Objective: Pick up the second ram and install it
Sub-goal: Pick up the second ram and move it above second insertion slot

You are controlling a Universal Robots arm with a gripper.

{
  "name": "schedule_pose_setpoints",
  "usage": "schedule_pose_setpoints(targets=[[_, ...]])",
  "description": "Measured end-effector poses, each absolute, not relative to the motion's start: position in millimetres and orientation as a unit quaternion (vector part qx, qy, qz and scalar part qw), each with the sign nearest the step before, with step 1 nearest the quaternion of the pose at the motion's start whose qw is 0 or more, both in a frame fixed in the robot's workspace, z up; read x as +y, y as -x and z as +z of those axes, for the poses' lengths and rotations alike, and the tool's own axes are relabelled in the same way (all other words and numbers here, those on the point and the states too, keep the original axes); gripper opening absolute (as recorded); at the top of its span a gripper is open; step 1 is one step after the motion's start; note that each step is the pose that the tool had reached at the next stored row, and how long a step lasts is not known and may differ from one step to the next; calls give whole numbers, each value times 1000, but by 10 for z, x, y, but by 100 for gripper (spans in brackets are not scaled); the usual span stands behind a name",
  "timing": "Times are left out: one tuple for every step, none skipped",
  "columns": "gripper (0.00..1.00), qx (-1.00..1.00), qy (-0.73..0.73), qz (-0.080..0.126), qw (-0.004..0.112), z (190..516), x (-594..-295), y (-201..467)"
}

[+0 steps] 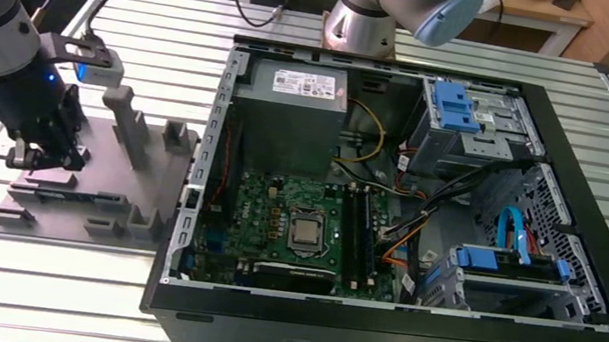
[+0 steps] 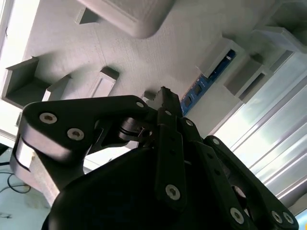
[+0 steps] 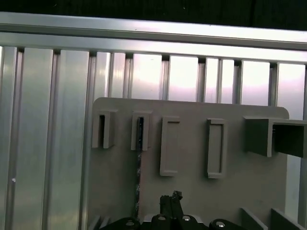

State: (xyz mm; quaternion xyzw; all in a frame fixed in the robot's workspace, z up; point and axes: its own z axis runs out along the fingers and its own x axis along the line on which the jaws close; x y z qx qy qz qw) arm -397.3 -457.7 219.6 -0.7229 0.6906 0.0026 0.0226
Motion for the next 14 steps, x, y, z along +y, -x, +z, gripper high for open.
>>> schedule_pose_setpoints(targets=[[7, 688, 725, 3, 23, 2196, -4577, 3973], [7, 686, 727, 3, 23, 2196, -4577, 3973], [7, 683, 730, 3, 23, 2196, -4577, 3973], [7, 681, 732, 3, 23, 2196, -4577, 3973], [7, 679, 734, 3, 23, 2196, -4577, 3973], [7, 676, 736, 3, 23, 2196, -4577, 3973], [7, 674, 738, 3, 23, 2196, -4577, 3973], [7, 671, 741, 3, 22, 2196, -4577, 3973], [7, 668, 744, 3, 23, 2196, -4577, 3973], [7, 665, 747, 3, 22, 2196, -4577, 3973], [7, 661, 750, 3, 22, 2196, -4577, 3973], [7, 657, 754, 4, 22, 2196, -4577, 3973], [7, 653, 757, 4, 22, 2196, -4577, 3973], [7, 649, 761, 4, 22, 2196, -4577, 3973]])
